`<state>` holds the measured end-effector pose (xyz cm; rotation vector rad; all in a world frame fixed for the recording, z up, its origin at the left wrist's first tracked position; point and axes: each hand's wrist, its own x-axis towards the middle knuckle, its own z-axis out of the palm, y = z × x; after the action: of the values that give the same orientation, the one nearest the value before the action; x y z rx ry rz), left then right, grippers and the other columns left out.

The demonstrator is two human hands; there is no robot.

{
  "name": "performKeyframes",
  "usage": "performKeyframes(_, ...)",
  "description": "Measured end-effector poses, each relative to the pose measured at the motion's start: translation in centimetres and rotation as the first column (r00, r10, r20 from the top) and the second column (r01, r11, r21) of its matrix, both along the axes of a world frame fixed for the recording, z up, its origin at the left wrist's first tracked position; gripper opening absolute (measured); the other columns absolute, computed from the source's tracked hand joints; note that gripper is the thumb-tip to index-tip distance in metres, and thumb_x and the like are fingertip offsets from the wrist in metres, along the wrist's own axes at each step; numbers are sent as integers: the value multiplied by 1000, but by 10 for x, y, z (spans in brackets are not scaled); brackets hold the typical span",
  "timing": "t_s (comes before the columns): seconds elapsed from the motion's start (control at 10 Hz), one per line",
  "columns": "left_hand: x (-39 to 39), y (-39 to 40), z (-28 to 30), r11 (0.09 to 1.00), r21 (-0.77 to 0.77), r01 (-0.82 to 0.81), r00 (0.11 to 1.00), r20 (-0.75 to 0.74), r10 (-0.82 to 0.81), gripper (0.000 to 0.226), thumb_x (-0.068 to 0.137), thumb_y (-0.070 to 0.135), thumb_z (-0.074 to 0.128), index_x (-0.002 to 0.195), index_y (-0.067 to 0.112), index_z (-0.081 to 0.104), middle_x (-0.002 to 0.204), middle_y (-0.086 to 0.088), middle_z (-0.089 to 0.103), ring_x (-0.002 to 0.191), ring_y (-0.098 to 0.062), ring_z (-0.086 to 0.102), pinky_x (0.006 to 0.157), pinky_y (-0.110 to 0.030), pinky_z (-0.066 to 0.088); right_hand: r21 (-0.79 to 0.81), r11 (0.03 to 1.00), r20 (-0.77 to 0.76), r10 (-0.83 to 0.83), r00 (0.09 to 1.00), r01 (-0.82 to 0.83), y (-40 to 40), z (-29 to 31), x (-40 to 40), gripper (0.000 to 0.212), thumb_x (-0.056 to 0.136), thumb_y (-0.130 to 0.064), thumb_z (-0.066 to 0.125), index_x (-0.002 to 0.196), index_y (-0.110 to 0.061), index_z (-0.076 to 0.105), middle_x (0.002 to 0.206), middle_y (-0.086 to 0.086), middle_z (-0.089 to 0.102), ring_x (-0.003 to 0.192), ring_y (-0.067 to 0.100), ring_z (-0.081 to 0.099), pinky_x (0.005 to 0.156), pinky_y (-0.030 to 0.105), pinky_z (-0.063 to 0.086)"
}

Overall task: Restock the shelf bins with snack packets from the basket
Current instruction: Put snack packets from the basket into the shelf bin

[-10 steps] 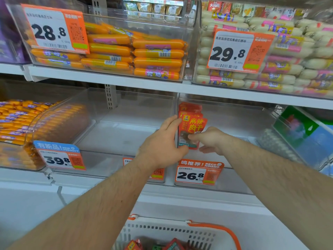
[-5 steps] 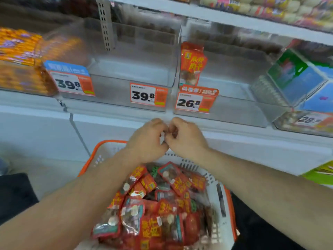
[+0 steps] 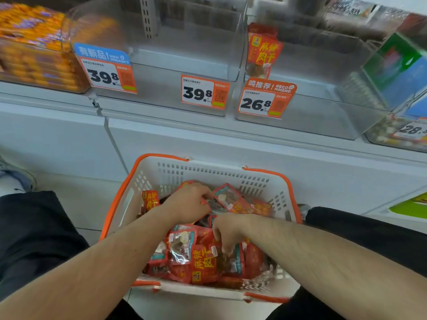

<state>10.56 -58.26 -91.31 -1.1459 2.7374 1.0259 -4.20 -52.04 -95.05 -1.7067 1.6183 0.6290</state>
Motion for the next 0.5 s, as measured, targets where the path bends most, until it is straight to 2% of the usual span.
performKeyframes(0.1,-1,1,1,1000,24,-13,1000,-23,13,30,91,20,58,121,20,63,123,0,56,96,-9,51,84,-21,40,94,992,-20,82,996,-79,3,-1,-2,16,90,-28,69,97,-24,55,93,-5,55,83,18,54,79,34,51)
performKeyframes(0.2,-2,-2,5,987,125,-104,988,-97,117,23,91,21,62,114,20,65,117,1,60,97,-13,58,79,-22,43,146,979,-15,147,989,-143,1,25,-4,20,90,-22,68,79,-22,52,77,-6,48,69,15,47,64,31,43)
performKeyframes(0.3,0,-9,18,917,329,-225,954,-119,276,35,89,43,66,115,22,61,113,3,62,98,-13,58,75,-23,43,47,995,30,89,996,-91,-12,69,-22,23,89,-21,68,76,-21,50,77,-6,48,69,15,47,58,29,37)
performKeyframes(0.4,4,-14,29,778,586,-229,928,-110,356,47,84,56,68,117,25,57,118,2,61,106,-19,60,73,-34,57,-78,975,234,-186,954,209,-22,105,-50,26,86,-14,71,72,-21,50,70,-4,49,63,11,43,57,28,34)
performKeyframes(0.5,0,-15,38,684,712,-160,848,-256,465,19,90,26,69,107,19,64,110,-6,71,96,-24,69,81,-44,59,-7,832,563,-455,690,555,-22,125,-67,22,88,0,66,76,-13,54,72,3,54,68,15,48,62,28,38)
